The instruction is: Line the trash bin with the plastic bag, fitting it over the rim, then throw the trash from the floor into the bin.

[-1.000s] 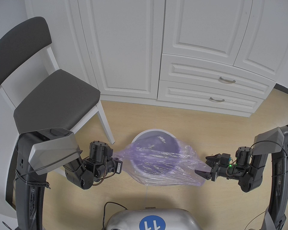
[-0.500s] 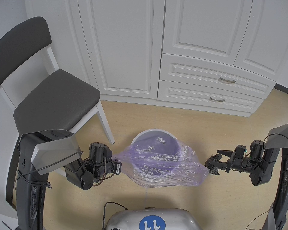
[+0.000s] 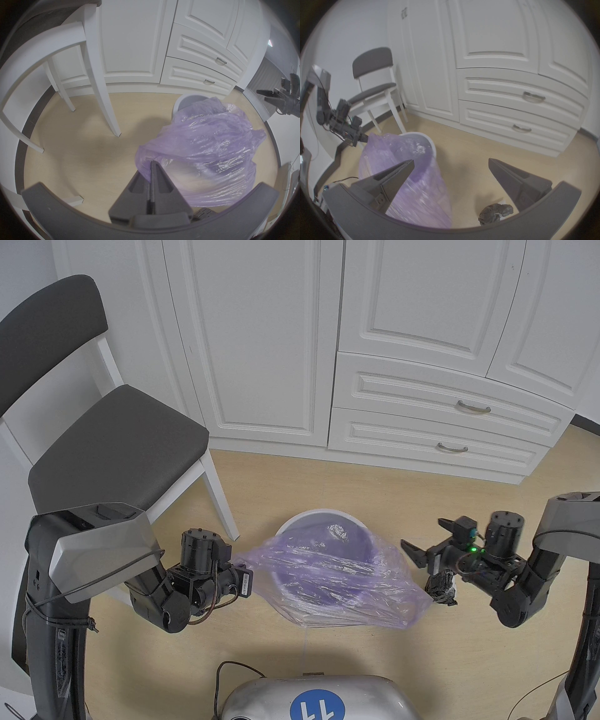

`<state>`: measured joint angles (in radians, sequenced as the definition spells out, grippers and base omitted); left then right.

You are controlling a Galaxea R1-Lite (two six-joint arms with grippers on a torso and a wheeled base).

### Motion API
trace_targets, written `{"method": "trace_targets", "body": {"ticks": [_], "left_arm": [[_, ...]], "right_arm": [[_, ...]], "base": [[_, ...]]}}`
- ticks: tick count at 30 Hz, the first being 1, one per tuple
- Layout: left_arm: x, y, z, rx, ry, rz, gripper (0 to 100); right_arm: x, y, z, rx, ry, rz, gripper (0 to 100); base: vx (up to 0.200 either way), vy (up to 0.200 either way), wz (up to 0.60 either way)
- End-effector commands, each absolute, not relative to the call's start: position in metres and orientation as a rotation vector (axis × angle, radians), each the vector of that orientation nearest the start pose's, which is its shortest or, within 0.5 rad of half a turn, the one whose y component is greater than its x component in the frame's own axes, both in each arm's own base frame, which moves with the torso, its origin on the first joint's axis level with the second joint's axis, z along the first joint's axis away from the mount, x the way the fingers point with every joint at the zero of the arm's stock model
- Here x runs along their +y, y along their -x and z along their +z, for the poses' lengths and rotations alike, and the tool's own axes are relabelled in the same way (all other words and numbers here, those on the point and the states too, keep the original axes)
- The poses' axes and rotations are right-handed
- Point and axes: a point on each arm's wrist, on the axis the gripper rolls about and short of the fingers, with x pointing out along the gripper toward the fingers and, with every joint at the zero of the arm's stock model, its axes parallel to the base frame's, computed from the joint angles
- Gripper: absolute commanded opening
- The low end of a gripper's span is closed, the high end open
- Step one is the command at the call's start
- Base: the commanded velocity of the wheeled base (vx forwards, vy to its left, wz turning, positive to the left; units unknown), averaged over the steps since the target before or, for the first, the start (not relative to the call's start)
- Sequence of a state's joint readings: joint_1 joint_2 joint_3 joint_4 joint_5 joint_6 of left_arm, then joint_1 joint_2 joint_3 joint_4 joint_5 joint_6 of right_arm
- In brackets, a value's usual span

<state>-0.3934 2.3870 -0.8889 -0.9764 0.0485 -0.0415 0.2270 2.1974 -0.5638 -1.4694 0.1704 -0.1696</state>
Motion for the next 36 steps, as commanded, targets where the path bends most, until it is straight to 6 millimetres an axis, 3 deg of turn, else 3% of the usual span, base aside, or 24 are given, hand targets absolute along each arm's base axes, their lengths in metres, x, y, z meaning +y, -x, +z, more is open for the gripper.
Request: {"method": "trace_targets", "body": {"ticks": [1, 5, 9, 14, 15, 24, 27, 36], "left_arm": [[-0.151, -0.361, 0.004, 0.471, -0.045, -0.343, 0], [-0.150, -0.358, 0.009, 0.429, -0.037, -0.354, 0], [-0.149, -0.352, 0.014, 0.423, -0.026, -0.389, 0], [-0.148, -0.350, 0.004, 0.463, -0.030, -0.411, 0], [-0.147, -0.351, 0.002, 0.469, -0.029, -0.410, 100], [-0.137, -0.352, 0.000, 0.480, -0.029, -0.436, 100], [-0.124, -0.351, -0.003, 0.489, -0.071, -0.450, 100], [-0.120, -0.353, 0.001, 0.478, -0.071, -0.442, 100]], "right_arm": [[0.203, -0.321, 0.120, 0.059, 0.411, 0.433, 100], [0.235, -0.323, 0.137, 0.088, 0.533, 0.425, 100], [0.257, -0.316, 0.129, 0.110, 0.651, 0.485, 100], [0.261, -0.318, 0.119, 0.103, 0.832, 0.472, 100], [0.262, -0.317, 0.118, 0.108, 0.861, 0.473, 100], [0.275, -0.298, 0.101, 0.208, 0.967, 0.505, 100], [0.275, -0.296, 0.087, 0.257, 1.002, 0.515, 100], [0.284, -0.299, 0.047, 0.334, 1.055, 0.543, 100]], "base": [[0.000, 0.000, 0.00], [0.000, 0.000, 0.00], [0.000, 0.000, 0.00], [0.000, 0.000, 0.00], [0.000, 0.000, 0.00], [0.000, 0.000, 0.00], [0.000, 0.000, 0.00], [0.000, 0.000, 0.00]]}}
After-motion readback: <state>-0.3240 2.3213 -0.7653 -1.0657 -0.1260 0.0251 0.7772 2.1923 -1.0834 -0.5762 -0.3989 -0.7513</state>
